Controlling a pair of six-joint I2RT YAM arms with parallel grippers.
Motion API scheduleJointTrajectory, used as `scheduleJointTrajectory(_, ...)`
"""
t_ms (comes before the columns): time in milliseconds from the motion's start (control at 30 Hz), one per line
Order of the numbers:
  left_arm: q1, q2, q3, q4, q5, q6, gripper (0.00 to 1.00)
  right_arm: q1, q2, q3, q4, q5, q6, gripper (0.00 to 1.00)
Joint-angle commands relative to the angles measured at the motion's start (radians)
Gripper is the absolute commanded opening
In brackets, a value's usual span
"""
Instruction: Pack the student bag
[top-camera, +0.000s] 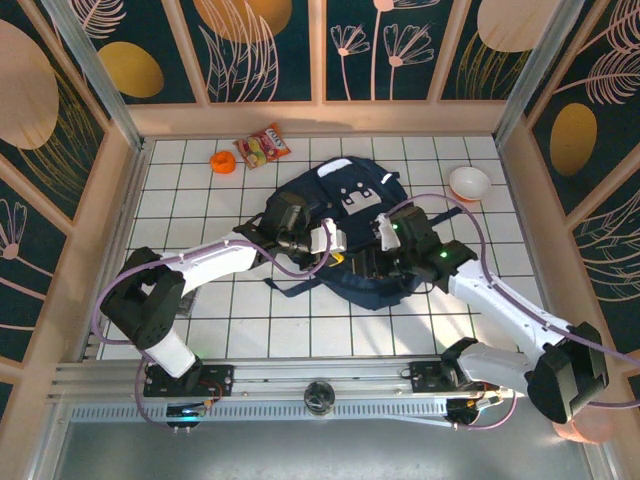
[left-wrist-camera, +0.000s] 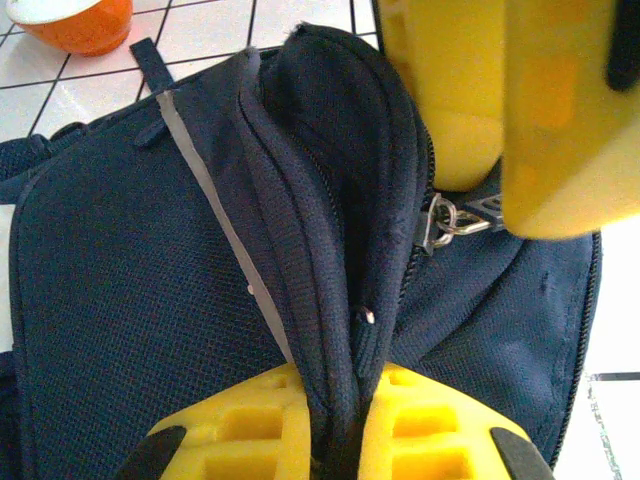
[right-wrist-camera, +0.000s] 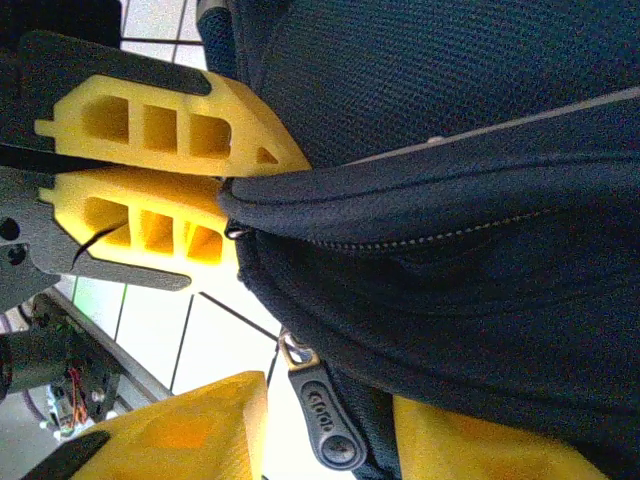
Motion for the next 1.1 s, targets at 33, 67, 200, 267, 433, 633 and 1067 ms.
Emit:
scheduleJointTrajectory(33, -0.007, 0.002, 0.032, 0.068, 0.115, -0.102, 0.03, 0.072, -0.007, 0.04, -0.064, 0.194, 0.054, 0.41)
scheduleJointTrajectory(67, -0.006, -0.001, 0.026, 0.08, 0.124, -0.118, 0.03, 0.087, -0.005, 0.039, -0.066, 0.232, 0.065, 0.41)
scheduleJointTrajectory(200, -0.007, -0.013, 0.011, 0.105, 0.145, -0.139, 0.03, 0.113, 0.014, 0.04, -0.059, 0.313, 0.083, 0.42)
scheduleJointTrajectory(267, -0.007, -0.015, 0.012, 0.105, 0.148, -0.14, 0.03, 0.121, 0.029, 0.049, -0.061, 0.353, 0.09, 0.41)
scheduleJointTrajectory(433, -0.007, -0.015, 0.013, 0.1, 0.142, -0.133, 0.03, 0.127, 0.031, 0.08, -0.081, 0.435, 0.102, 0.28)
scheduleJointTrajectory(633, -0.007, -0.001, 0.009, 0.071, 0.108, -0.109, 0.03, 0.11, 0.007, 0.094, -0.115, 0.401, 0.093, 0.1)
scheduleJointTrajectory(1067, -0.001, 0.0, -0.003, -0.02, -0.003, -0.005, 0.03, -0.065, -0.023, 0.055, -0.098, -0.015, 0.027, 0.09)
